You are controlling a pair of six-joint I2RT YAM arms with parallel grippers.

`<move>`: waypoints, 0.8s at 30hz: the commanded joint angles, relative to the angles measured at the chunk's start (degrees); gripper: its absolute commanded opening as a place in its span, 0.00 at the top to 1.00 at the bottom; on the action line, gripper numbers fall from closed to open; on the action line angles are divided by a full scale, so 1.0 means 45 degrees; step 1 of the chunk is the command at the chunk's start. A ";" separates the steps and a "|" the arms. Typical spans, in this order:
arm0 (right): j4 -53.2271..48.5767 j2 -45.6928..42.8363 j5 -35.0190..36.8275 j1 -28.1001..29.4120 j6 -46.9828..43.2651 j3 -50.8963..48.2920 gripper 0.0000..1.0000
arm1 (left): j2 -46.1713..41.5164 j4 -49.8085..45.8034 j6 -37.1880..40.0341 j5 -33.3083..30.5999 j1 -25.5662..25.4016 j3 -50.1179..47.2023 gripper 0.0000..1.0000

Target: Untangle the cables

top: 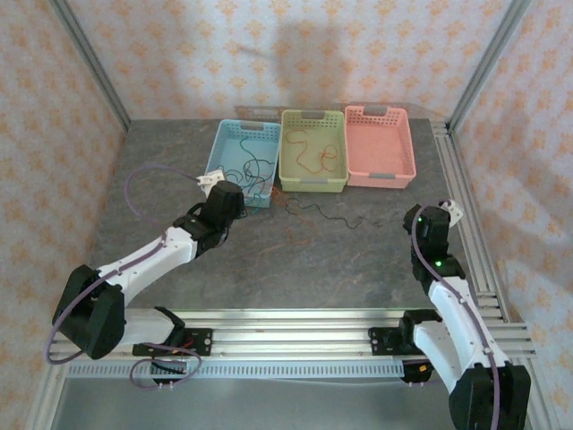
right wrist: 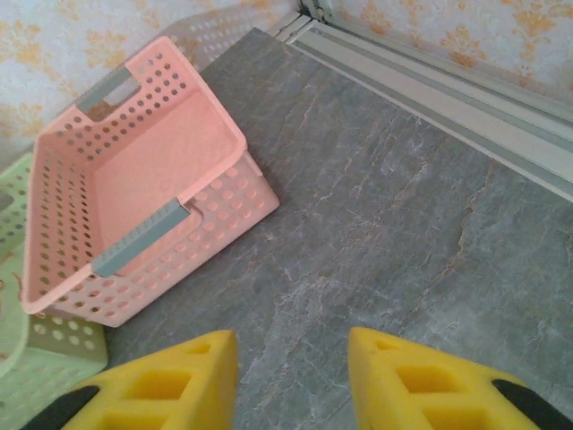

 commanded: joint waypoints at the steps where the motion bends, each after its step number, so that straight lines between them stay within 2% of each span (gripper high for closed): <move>1: -0.0859 -0.0573 -0.0456 0.0063 -0.0404 0.0486 0.60 | 0.0103 0.0277 0.0005 0.0028 0.0043 0.0171 1.00; 3: -0.1320 -0.0456 -0.0826 0.0196 -0.0617 0.1160 0.59 | 0.0137 0.0287 0.0055 0.0017 -0.0025 0.0206 1.00; 8: 0.1356 0.0366 -0.3168 0.1102 -0.1202 0.0899 0.60 | 0.0308 0.0191 0.0117 0.0028 -0.0090 0.0364 1.00; 15: 0.3001 0.4704 -0.5646 0.3685 -0.3479 0.2453 0.59 | 0.0403 0.0146 0.0176 0.0026 -0.0130 0.0443 1.00; 19: 0.2182 0.7489 -0.5829 0.5113 -0.5611 0.4260 0.57 | 0.0486 0.0095 0.0195 0.0090 -0.0130 0.0524 1.00; 24: 0.0705 1.0151 -0.5351 0.5724 -0.7018 0.6376 0.55 | 0.0544 0.0063 0.0178 0.0110 -0.0129 0.0574 1.00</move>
